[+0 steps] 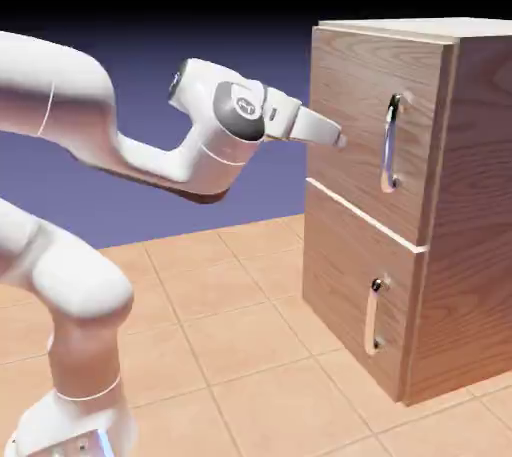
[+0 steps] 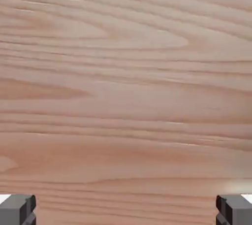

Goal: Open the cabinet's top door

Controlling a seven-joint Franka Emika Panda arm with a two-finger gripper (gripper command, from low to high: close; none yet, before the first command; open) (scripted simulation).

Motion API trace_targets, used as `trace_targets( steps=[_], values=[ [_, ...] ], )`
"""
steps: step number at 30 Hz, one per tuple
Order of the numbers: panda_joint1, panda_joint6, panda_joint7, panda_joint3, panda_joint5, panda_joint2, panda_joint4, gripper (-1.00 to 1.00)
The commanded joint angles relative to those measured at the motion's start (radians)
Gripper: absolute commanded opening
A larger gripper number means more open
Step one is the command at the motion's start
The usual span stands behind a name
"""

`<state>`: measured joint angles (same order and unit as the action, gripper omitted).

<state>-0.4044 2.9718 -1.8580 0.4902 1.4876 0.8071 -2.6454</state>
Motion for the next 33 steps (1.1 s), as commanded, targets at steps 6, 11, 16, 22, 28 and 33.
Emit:
trace_targets(
  steps=[6, 11, 16, 22, 28, 33],
  values=[
    [-0.069, -0.011, -0.196, 0.086, 0.261, 0.042, 0.029, 0.0],
    [-0.126, -0.021, -0.359, 0.158, 0.478, 0.076, 0.053, 0.0],
    [-0.184, -0.031, -0.523, 0.229, 0.696, 0.111, 0.077, 0.0],
    [-0.252, -0.042, -0.718, 0.315, 0.957, 0.152, 0.106, 0.0],
    [-0.321, -0.053, -0.914, 0.401, 1.218, 0.194, 0.135, 0.0],
    [-0.356, -0.059, -1.013, 0.445, 1.349, 0.215, 0.149, 0.0]
  ],
)
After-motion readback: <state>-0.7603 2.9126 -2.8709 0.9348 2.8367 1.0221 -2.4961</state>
